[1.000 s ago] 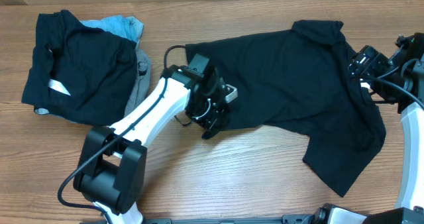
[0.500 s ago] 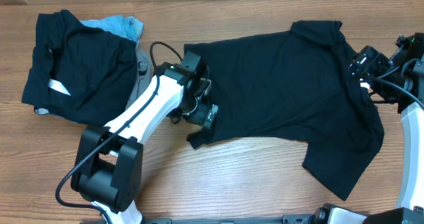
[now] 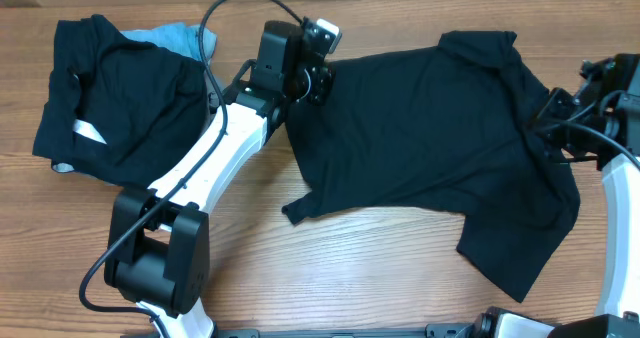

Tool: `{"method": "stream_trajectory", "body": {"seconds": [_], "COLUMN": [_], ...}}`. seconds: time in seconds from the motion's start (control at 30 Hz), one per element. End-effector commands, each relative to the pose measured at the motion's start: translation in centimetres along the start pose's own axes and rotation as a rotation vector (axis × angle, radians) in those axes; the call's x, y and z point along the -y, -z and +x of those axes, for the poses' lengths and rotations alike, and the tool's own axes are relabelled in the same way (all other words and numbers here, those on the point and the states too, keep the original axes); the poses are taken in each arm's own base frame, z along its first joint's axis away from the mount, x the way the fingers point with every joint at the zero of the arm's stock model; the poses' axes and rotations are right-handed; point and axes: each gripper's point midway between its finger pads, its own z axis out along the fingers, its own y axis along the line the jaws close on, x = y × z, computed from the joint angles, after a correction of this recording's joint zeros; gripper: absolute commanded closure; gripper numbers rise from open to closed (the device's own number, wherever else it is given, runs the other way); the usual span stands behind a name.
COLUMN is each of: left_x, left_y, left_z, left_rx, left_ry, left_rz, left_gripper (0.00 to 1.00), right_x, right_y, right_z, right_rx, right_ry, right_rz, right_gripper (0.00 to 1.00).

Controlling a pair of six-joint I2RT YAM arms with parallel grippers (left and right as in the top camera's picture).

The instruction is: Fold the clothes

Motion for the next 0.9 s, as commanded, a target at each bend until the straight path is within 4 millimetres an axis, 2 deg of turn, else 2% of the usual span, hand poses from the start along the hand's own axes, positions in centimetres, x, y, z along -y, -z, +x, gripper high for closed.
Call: {"method": "stream_trajectory", "body": {"seconds": [0.0, 0.07, 0.13, 0.23, 0.3, 0.43, 0.63, 0.87], "left_x": [-2.1, -3.0, -3.2, -3.6, -3.8, -4.0, -5.0, -5.3], "left_y": [-1.8, -3.6, -5.7, -7.7, -8.7, -10.2, -11.5, -11.9], "left_z": [0.8, 3.1, 6.1, 8.7, 9.4, 10.1, 11.0, 11.1], "left_rx": [-0.004, -0.051, -0.117, -0.159, -0.158, -0.135, -0.118, -0.104], "left_ry": [0.031, 0.073, 0.116, 0.151, 0.164, 0.174, 0.168, 0.164], "left_rz": [-0.051, -0.068, -0.067, -0.075, -0.077, -0.08, -0.126, -0.133], "left_gripper": [0.96, 0.96, 0.96, 0.96, 0.96, 0.96, 0.96, 0.96], "right_x": [-2.1, -2.7, -2.2, -1.6, -2.0, -1.3, 1.9, 3.5], "right_y": [-0.1, -0.4, -0.9, -2.3, -3.3, -4.8, -6.9, -9.8], "right_z": [0.9, 1.7, 3.2, 5.6, 7.4, 10.3, 13.7, 15.9], "right_rx": [-0.025, -0.048, -0.086, -0.147, -0.192, -0.265, -0.31, -0.291], "right_ry": [0.074, 0.093, 0.078, 0.0, -0.003, -0.019, -0.136, -0.163], "right_rz": [-0.048, -0.043, 0.021, 0.075, 0.053, 0.075, 0.179, 0.165], "right_gripper": [0.96, 0.96, 0.96, 0.96, 0.96, 0.96, 0.96, 0.96]}}
